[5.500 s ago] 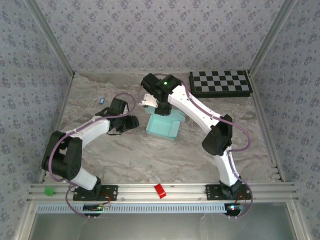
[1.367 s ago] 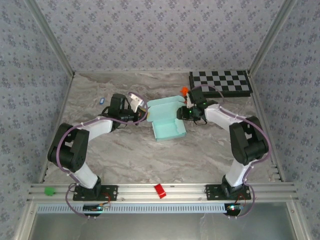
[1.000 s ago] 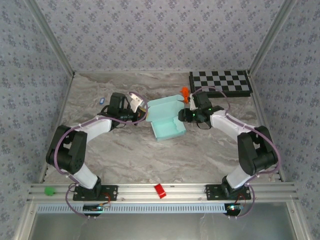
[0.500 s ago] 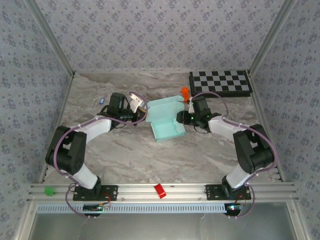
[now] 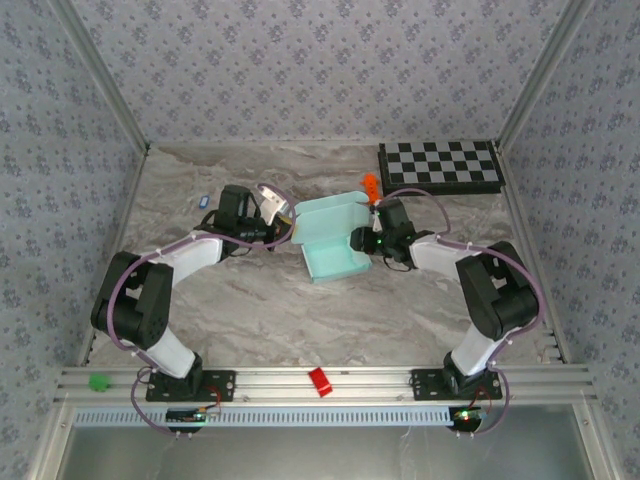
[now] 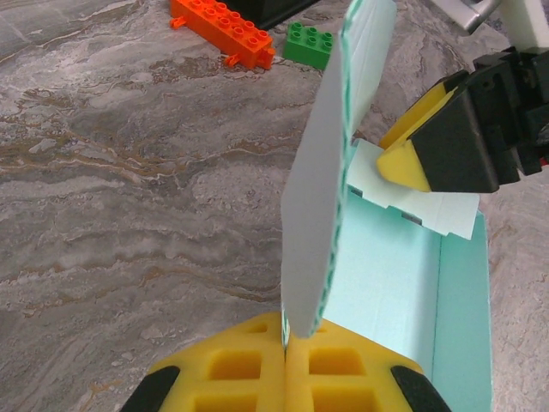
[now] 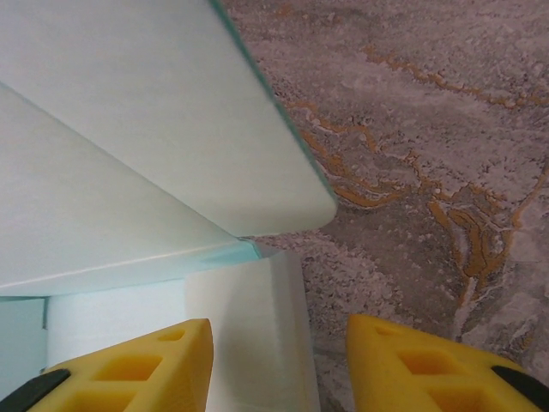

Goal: Fold the paper box

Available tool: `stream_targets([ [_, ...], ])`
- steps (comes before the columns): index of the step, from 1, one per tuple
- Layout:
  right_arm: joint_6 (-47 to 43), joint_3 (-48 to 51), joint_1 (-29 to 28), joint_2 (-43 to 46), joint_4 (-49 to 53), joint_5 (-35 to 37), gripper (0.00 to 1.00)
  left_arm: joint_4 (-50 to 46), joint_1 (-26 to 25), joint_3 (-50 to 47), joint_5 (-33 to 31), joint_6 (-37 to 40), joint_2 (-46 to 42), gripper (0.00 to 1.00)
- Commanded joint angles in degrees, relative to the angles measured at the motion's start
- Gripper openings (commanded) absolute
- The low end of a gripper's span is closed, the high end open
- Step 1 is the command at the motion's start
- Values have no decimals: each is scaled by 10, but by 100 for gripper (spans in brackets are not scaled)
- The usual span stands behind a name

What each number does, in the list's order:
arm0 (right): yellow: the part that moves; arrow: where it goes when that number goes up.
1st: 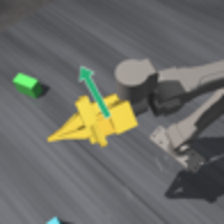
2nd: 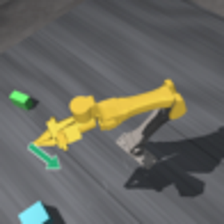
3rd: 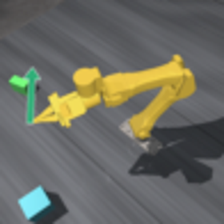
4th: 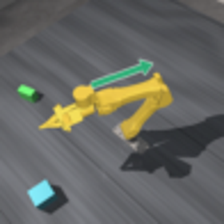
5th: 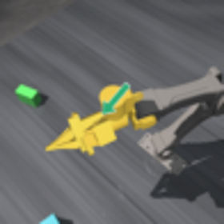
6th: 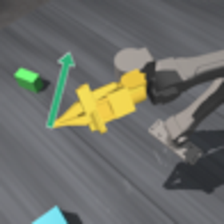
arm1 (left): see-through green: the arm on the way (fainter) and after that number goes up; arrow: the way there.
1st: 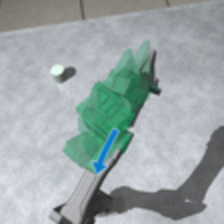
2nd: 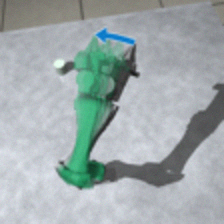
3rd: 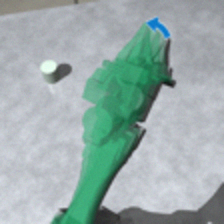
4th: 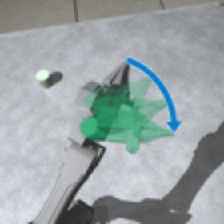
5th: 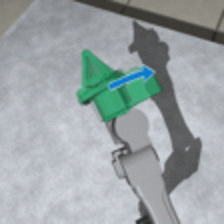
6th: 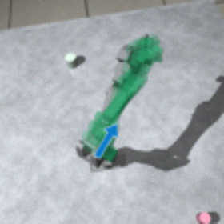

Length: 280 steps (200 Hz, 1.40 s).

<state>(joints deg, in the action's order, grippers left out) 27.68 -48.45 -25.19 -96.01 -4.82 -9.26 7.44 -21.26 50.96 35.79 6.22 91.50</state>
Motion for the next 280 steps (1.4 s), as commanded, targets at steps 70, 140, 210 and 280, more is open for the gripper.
stream_targets([
  [70, -7, -11, -25, -35, 11, 59, 40, -13, 2, 25, 21, 8, -2, 0],
  [140, -20, -27, -35, -46, 48, 104, 30, -18, 3, 31, 22, 10, 4, 0],
  [210, -27, -51, -46, -63, 89, 147, 23, -20, 3, 34, 26, 11, 7, 0],
  [280, -27, -77, -58, -79, 131, 185, 21, -24, 3, 38, 26, 13, 11, 0],
])
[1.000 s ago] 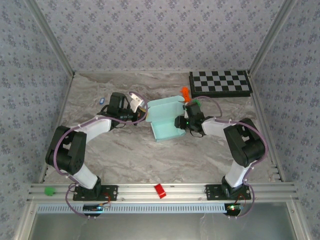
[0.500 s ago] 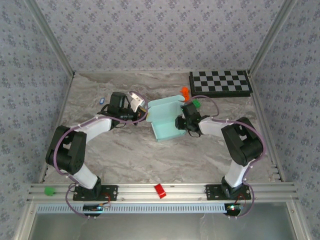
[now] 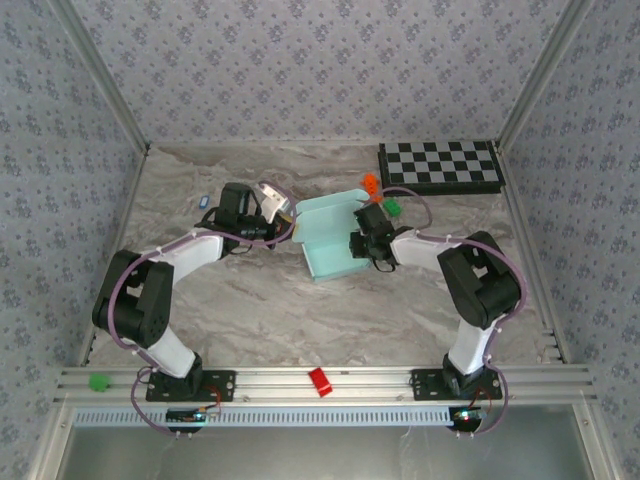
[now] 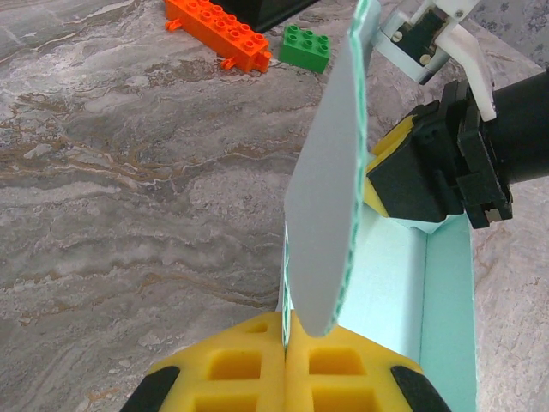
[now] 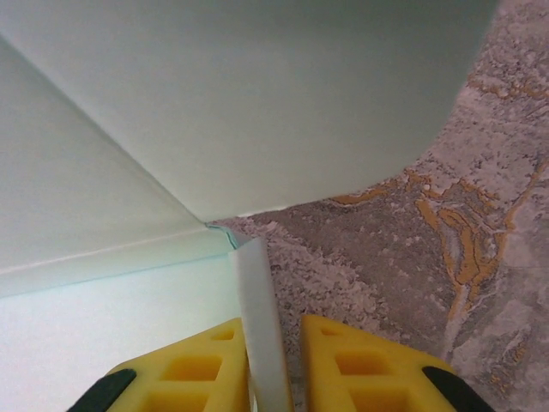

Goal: Fold the paper box

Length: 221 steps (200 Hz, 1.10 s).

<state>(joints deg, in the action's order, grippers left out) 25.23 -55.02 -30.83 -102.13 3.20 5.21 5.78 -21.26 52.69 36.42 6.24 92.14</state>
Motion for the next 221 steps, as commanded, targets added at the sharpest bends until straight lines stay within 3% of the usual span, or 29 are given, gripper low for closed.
stream_targets([
  [1, -2, -12, -2, -18, 52, 40, 21, -7, 3, 20, 20, 13, 4, 0],
  [143, -14, -34, -13, -41, 114, 97, 12, -13, 4, 23, 20, 18, 5, 0],
  [221, -28, -55, -20, -61, 156, 124, 14, -21, 4, 27, 19, 21, 3, 0],
])
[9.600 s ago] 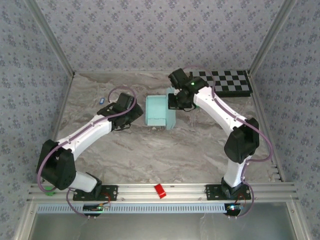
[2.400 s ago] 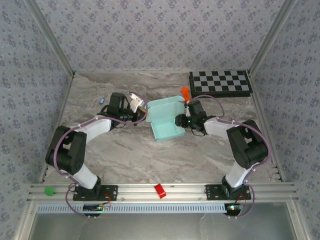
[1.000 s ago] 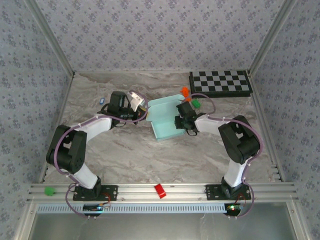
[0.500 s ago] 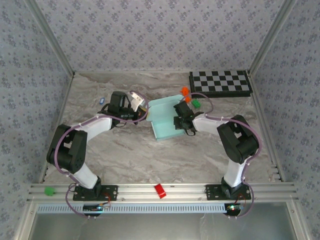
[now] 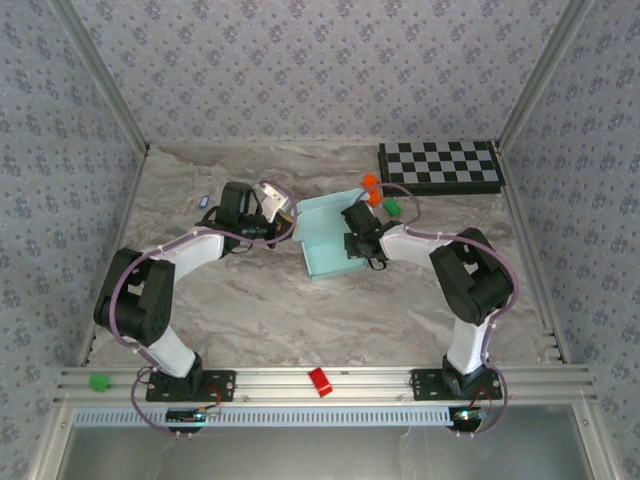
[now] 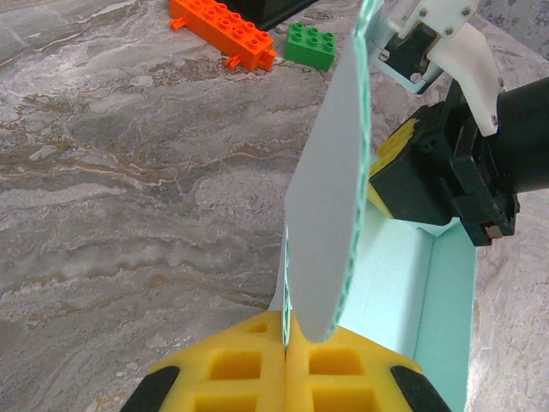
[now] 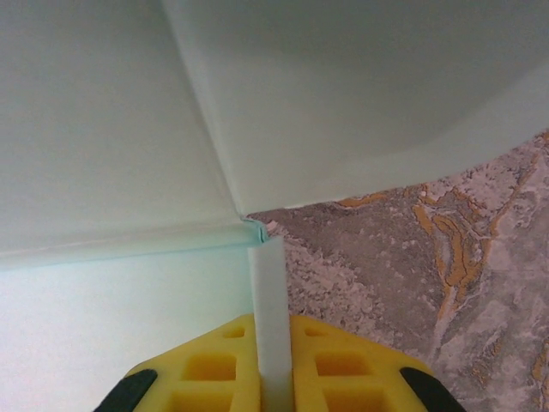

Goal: Fold the paper box

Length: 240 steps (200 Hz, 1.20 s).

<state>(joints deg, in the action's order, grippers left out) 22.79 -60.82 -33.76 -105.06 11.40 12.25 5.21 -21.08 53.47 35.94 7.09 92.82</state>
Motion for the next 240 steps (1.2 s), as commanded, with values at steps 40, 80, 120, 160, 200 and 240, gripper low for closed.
stream_targets([
  [40, -21, -9, 7, -39, 89, 56, 16, -22, 3, 23, 23, 15, -4, 0],
  [80, -29, -20, 0, -45, 107, 75, 16, -24, 3, 24, 22, 17, -4, 0],
  [120, -34, -35, -7, -56, 134, 101, 16, -25, 3, 24, 22, 17, -2, 0],
  [160, -41, -47, -9, -67, 150, 106, 16, -28, 4, 27, 21, 20, -3, 0],
  [200, -45, -58, -14, -80, 165, 124, 13, -30, 6, 28, 22, 22, -3, 0],
  [240, -44, -65, -19, -90, 182, 148, 12, -32, 9, 27, 23, 23, -4, 0],
])
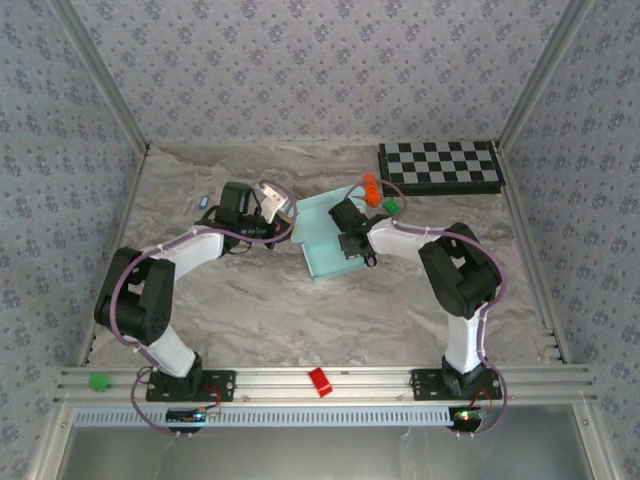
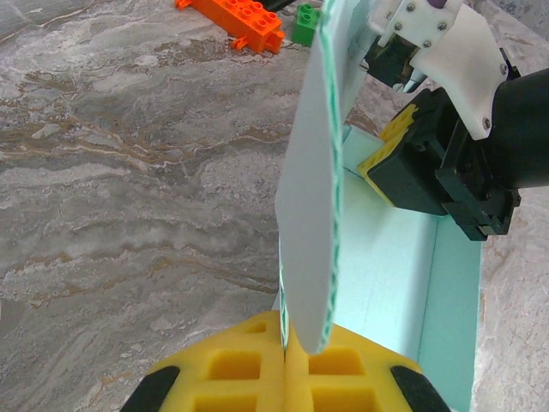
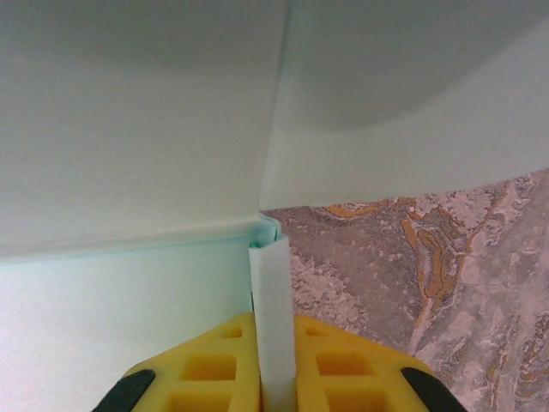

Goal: Fold the paper box

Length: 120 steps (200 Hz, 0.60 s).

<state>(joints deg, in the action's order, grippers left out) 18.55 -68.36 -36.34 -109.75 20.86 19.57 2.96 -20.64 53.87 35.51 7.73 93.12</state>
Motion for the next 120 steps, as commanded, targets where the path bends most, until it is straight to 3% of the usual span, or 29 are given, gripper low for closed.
stream_targets([
  [1, -2, 10, 7, -43, 88, 75, 12, -9, 4, 23, 27, 17, -7, 0],
  [120, 11, 7, 3, -58, 119, 125, 12, -13, 6, 26, 29, 19, -7, 0],
])
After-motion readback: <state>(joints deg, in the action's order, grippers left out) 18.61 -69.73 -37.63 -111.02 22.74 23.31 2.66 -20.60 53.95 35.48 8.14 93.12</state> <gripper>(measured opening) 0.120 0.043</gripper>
